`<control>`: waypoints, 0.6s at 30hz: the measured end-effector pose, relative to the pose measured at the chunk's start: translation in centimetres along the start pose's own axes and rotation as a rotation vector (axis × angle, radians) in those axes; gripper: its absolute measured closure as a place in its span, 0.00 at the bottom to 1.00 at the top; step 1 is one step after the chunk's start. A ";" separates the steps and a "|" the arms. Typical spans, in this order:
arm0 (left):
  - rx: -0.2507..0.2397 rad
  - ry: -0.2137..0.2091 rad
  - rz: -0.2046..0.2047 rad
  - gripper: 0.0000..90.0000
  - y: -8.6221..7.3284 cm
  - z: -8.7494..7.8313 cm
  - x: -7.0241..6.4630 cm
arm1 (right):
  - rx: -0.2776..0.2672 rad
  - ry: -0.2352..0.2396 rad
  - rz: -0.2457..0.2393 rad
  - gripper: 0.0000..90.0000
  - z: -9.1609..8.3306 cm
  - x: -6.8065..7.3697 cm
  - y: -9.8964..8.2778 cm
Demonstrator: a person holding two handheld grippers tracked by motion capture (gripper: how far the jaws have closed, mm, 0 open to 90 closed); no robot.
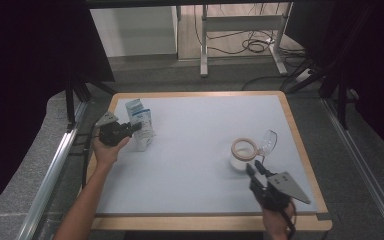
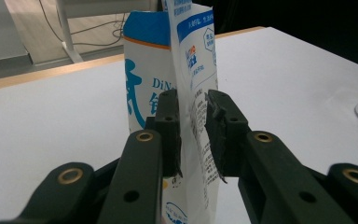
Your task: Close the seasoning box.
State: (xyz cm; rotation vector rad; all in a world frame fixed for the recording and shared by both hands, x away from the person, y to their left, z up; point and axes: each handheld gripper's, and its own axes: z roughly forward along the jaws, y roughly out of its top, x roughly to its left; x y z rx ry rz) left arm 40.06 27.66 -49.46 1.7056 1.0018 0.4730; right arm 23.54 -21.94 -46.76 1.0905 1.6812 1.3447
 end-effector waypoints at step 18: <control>0.004 -0.004 -0.011 0.81 -0.2 0.3 0.0 | 0.052 -0.038 0.114 1.00 2.8 -8.2 2.7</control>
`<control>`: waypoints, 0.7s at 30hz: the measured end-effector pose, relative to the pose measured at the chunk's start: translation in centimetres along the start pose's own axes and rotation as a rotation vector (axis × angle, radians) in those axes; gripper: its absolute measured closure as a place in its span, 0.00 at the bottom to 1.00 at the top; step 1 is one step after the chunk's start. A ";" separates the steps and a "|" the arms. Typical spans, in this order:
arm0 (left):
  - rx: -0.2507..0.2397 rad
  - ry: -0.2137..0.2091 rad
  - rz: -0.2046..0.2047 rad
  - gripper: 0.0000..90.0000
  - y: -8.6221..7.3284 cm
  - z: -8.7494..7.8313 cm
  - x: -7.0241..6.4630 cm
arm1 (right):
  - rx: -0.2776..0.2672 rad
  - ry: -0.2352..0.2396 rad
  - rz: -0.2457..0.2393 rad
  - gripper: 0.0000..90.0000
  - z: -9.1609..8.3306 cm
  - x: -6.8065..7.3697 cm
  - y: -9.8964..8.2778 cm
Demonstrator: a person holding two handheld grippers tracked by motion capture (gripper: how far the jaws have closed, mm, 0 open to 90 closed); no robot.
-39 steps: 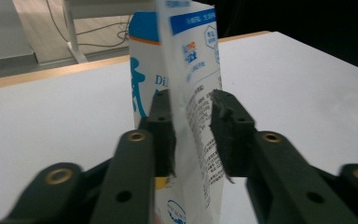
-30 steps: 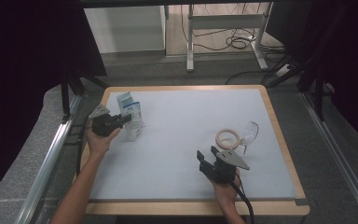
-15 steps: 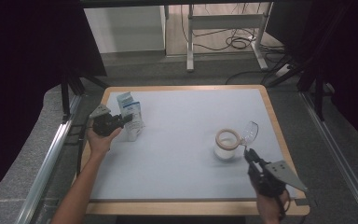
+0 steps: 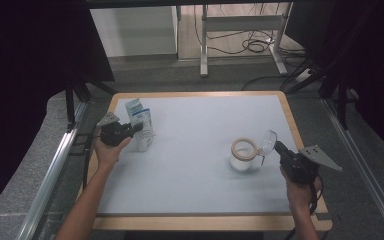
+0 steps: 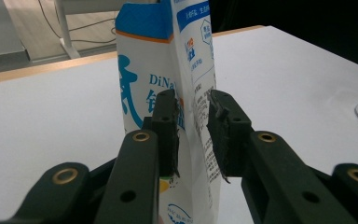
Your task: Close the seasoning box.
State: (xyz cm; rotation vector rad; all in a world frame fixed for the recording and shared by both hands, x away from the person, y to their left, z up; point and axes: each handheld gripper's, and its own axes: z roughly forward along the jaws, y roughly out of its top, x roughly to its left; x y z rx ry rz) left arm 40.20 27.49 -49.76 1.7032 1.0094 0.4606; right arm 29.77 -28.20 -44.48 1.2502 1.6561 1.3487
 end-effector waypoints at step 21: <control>0.010 -0.004 0.007 0.80 -0.1 0.3 -0.2 | 0.106 0.116 -0.098 1.00 4.1 4.1 0.8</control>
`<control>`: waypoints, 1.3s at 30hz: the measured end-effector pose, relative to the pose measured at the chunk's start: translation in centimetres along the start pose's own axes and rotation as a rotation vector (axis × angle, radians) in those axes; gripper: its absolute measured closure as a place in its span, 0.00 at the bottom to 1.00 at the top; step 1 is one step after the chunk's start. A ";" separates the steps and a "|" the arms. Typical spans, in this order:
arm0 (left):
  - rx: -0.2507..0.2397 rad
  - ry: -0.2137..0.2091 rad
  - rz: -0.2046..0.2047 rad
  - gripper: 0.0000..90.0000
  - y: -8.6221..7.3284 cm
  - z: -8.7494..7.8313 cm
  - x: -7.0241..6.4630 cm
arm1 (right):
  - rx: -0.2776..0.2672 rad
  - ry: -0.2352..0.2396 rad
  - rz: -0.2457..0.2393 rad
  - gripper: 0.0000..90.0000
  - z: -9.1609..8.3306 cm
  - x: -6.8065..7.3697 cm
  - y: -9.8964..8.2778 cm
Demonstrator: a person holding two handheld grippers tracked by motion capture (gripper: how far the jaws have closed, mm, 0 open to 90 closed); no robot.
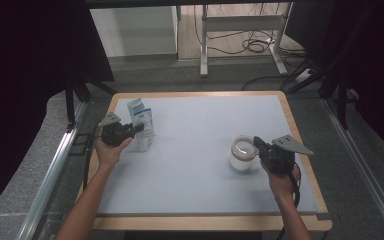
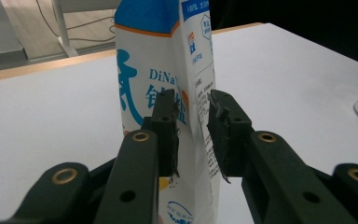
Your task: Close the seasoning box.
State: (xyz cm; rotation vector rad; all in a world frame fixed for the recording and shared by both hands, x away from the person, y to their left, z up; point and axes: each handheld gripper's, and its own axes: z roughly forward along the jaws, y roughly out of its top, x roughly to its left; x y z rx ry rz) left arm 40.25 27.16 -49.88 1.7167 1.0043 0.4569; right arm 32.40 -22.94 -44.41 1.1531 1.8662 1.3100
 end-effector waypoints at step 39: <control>0.002 0.008 -0.016 0.68 -0.5 0.0 0.3 | -0.062 -0.029 0.091 0.94 -5.2 -5.4 -3.3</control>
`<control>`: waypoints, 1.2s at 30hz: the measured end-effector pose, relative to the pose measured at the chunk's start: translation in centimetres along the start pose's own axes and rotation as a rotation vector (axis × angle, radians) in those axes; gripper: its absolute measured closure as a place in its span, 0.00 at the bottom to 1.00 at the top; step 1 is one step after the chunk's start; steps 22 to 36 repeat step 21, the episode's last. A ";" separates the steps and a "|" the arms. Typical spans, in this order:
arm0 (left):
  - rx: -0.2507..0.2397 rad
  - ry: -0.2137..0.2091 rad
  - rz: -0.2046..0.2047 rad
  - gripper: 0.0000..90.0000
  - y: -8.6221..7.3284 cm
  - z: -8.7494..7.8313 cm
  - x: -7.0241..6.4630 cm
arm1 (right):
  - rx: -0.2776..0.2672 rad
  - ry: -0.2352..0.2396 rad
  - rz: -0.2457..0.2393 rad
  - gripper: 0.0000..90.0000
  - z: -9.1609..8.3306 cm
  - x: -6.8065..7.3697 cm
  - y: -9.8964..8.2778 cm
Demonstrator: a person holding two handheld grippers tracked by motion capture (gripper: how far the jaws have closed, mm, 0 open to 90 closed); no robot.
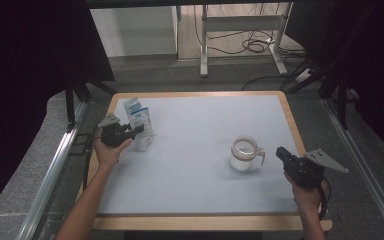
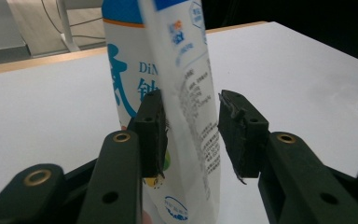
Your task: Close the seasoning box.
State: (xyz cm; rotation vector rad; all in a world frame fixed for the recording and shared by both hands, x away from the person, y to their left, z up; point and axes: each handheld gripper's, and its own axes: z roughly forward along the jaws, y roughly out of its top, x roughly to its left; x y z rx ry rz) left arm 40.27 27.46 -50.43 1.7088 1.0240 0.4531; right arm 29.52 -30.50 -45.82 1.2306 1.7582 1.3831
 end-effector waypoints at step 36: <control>0.011 -0.003 -0.010 0.66 -0.2 0.3 0.1 | 0.065 -0.022 -0.025 0.57 0.3 -0.7 -2.4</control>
